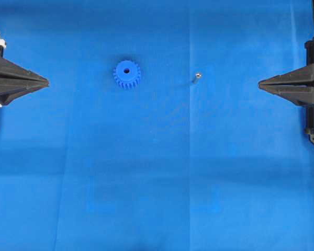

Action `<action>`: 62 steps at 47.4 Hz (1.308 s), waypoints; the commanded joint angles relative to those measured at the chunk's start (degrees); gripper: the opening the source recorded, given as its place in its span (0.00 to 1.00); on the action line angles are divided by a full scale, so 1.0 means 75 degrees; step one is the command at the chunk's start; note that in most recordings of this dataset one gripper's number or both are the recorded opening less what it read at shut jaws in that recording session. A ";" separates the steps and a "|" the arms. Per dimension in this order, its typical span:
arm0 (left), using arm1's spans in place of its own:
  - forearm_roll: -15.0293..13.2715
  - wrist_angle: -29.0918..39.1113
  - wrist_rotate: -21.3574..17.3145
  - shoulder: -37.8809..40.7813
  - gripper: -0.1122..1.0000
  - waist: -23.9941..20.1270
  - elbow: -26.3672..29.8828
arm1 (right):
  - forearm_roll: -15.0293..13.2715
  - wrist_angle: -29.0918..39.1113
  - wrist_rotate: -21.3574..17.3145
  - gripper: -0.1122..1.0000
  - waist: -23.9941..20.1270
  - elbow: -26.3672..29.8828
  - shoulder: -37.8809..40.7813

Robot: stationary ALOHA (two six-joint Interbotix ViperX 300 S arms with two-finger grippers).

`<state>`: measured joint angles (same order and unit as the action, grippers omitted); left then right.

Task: Insert the shaft placed at a random location into the center hole of the small gear at another random location.
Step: 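Move the open right gripper over the upright silver shaft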

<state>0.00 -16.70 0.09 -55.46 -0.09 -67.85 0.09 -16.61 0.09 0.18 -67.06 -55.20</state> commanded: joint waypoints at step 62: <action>0.0000 0.0000 0.0211 -0.0035 0.10 0.0047 -0.0070 | 0.0832 -0.3340 0.0035 0.75 0.1898 0.0375 0.6645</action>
<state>-0.09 -16.35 1.58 -55.81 0.18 -68.91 5.98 -39.29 0.44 14.24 -65.57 -7.91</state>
